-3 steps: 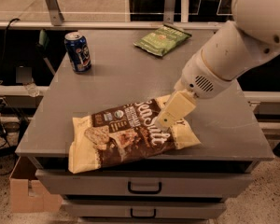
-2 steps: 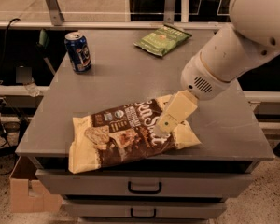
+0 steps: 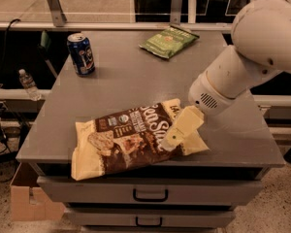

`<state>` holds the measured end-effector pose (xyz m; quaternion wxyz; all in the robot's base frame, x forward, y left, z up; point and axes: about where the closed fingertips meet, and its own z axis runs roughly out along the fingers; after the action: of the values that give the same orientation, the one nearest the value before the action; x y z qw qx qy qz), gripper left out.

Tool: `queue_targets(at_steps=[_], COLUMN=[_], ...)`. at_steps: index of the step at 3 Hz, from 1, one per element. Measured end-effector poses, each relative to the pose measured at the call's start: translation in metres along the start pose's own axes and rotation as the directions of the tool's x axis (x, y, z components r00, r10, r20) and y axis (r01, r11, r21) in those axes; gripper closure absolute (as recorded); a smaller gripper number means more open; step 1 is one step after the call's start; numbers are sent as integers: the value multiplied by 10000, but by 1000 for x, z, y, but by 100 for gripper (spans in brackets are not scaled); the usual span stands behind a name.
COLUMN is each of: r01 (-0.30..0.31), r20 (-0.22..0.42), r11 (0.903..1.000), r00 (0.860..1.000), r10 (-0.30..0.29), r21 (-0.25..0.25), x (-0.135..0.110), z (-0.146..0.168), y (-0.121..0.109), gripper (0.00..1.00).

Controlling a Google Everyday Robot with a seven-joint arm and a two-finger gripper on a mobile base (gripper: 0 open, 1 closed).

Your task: Pick brown chip bag

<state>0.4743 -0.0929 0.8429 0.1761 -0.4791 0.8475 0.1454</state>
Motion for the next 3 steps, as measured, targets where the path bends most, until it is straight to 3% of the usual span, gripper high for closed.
queue_targets(at_steps=[1,3], r01=[-183,25], r20=[-51,229], r11=[9998,9999], r00=[9998,9997], r10=[183,-21], r21=[-90,-156], x=[8,-5], z=[8,4], y=[-3,0], gripper=[18,64])
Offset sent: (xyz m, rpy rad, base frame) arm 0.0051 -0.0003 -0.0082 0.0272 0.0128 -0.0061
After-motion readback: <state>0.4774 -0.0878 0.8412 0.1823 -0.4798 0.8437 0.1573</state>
